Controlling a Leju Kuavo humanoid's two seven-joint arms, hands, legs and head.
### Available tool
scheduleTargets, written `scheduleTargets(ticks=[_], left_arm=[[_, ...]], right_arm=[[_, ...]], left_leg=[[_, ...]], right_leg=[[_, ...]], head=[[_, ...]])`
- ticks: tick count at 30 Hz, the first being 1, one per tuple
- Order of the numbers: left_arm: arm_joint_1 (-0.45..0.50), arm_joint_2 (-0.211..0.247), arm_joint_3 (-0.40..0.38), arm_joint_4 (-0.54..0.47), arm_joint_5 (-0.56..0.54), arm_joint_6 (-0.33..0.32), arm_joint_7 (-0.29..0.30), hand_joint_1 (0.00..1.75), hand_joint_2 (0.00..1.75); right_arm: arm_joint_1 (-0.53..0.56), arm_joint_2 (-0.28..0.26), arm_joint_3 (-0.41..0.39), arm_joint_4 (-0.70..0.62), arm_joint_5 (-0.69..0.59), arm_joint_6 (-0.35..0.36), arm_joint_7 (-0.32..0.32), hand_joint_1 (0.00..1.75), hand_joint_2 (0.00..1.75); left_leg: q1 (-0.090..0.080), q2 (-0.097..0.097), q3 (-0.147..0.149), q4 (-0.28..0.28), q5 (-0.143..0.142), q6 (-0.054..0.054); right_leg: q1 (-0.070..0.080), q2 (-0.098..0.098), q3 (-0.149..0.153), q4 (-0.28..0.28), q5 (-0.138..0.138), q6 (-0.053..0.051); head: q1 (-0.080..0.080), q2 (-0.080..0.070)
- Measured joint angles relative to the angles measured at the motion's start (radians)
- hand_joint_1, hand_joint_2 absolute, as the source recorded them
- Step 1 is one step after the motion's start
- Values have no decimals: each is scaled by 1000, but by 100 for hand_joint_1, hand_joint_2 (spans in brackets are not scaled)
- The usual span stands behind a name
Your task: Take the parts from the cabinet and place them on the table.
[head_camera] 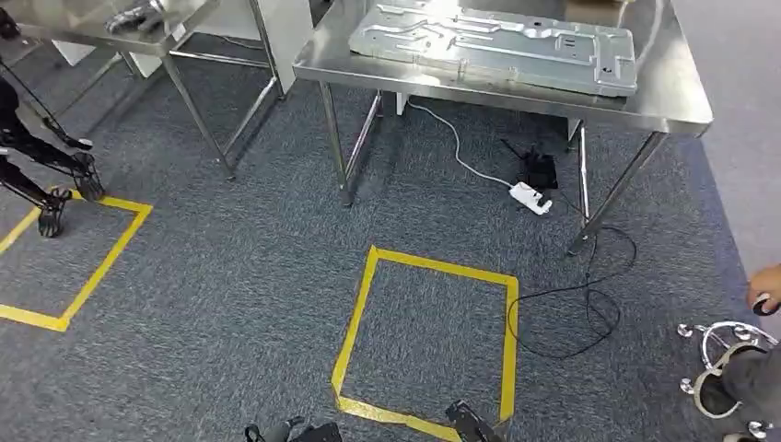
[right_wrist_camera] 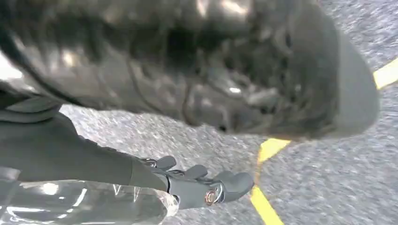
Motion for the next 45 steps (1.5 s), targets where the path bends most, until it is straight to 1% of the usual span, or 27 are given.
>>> scheduleTargets(ticks=[2,4,6,7,8,9,13,15,17,18,20,22,23,24,26,28,30,31,33,34,36,37,38,39,43,44,45], left_arm=[[-1,0,-1,0,-5,-2,0,0,0],[4,0,-2,0,-7,-3,0,0,0],[5,0,-2,0,-9,-3,0,0,0],[3,0,-2,0,-10,-3,0,0,0],[1,0,-2,0,-10,-2,0,0,0],[-3,-1,-2,0,-10,-2,0,0,0],[1,-2,-2,0,-12,-3,0,0,0],[0,-3,-2,0,-14,-4,1,0,0],[-2,-5,-3,-1,-16,-7,2,0,0],[0,-5,-3,0,-17,-8,3,0,0],[3,-5,-3,0,-21,-9,5,0,0],[4,-6,-3,0,-21,-2,10,0,0],[4,-8,-3,-1,-19,3,13,0,0],[4,-8,-3,-1,-15,7,17,0,0],[9,-8,-3,-1,-15,7,25,0,0],[20,-8,-3,-1,-14,7,27,0,0],[25,-8,-3,0,-15,7,30,0,0],[22,-8,-3,0,-15,7,30,0,0],[20,-8,-3,0,-16,3,43,0,0],[22,-8,-3,0,-16,-4,54,0,0],[28,-7,-3,0,-23,-16,77,0,0],[28,-6,-3,0,-29,-15,79,0,0],[26,-6,-3,0,-31,-8,79,0,0],[22,-6,-3,0,-27,4,78,0,0],[21,-6,-2,0,23,26,86,0,0],[27,-5,1,0,40,31,88,0,0],[29,-4,3,0,53,39,88,0,0]], right_arm=[[5,1,1,2,-6,-1,-5,0,0],[10,1,1,5,-10,-2,-9,0,0],[10,2,1,6,-12,-3,-11,0,0],[9,2,1,6,-12,-3,-11,0,0],[9,1,1,6,-12,-3,-11,0,0],[9,1,1,7,-11,-4,-11,0,0],[8,2,1,8,-10,-4,-11,0,0],[7,1,1,9,-6,-3,-13,0,0],[10,1,6,12,5,0,-15,0,0],[15,1,10,14,10,0,-20,0,0],[21,2,15,16,14,0,-28,0,0],[21,2,17,16,27,1,-33,0,0],[20,2,19,17,34,1,-34,0,0],[20,2,25,19,45,1,-34,0,0],[23,3,36,20,59,-2,-34,0,0],[25,4,41,22,62,-3,-34,0,0],[22,8,42,23,62,-3,-38,0,0],[22,9,42,23,65,-2,-44,0,0],[23,9,54,24,81,12,-49,0,0],[23,9,60,25,86,13,-49,0,0],[21,10,69,26,97,26,-45,0,0],[19,11,76,26,101,35,-41,0,0],[16,12,82,26,106,44,-37,0,0],[14,13,91,26,116,50,-35,0,0],[4,16,120,26,142,61,-42,0,0],[-1,16,124,26,148,61,-48,0,0],[-6,16,128,26,152,64,-55,0,0]], left_leg=[[7,13,-74,152,-66,-10],[11,17,-104,209,-64,-16],[13,28,-44,89,10,-14],[12,49,7,-6,51,-11],[9,98,44,-78,62,-7],[-2,108,46,-91,56,-1],[0,61,44,-103,71,25],[5,44,43,-109,81,36],[3,23,38,-109,84,41],[2,9,36,-108,84,42],[1,-19,37,-106,85,41],[2,-47,37,-99,83,39],[3,-60,35,-94,81,36],[-3,-68,27,-87,78,29],[8,-89,16,-86,85,17],[7,-112,13,-94,92,2],[4,-24,-13,-38,53,-4],[7,-1,-49,34,16,-9],[9,15,-124,183,-43,-15],[10,17,-140,214,-44,-16],[10,23,-103,144,9,-13],[9,33,-50,48,54,-6],[3,70,5,-48,88,4],[-9,125,26,-98,73,14],[-14,72,20,-104,84,23],[1,62,36,-118,94,29],[0,52,37,-121,96,32]], right_leg=[[3,-25,-2,1,-1,-2],[2,-48,-4,3,-1,-2],[2,-68,-3,4,-2,0],[2,-77,-2,5,-4,2],[4,-84,1,5,-5,5],[12,-92,-1,9,-8,12],[11,-120,6,2,-8,37],[4,-47,-17,58,-59,43],[5,-21,-87,219,-142,42],[5,-18,-117,283,-159,42],[4,-16,-114,275,-123,39],[2,-2,-44,122,-32,34],[0,35,-10,41,-3,30],[-3,79,-1,20,-20,28],[4,60,4,15,-21,26],[0,40,5,8,-15,12],[-2,16,12,-2,-10,1],[0,1,12,-2,-12,-4],[4,-32,12,-1,-14,-7],[5,-46,11,-1,-15,-7],[8,-70,12,-1,-16,-7],[9,-83,14,-1,-17,-6],[10,-93,18,-1,-19,-4],[15,-103,19,0,-22,1],[17,-142,30,-6,-25,20],[12,-114,26,3,-35,29],[10,-65,17,30,-59,29]], head=[[1,0],[1,0],[0,0],[0,0],[0,0],[0,0],[5,0],[8,0],[11,0],[11,0],[11,0],[11,0],[11,0],[10,0],[11,0],[10,0],[4,0],[-2,0],[-2,0],[-2,0],[-2,0],[-2,0],[-2,0],[-1,0],[-1,0],[-1,0],[3,0]])
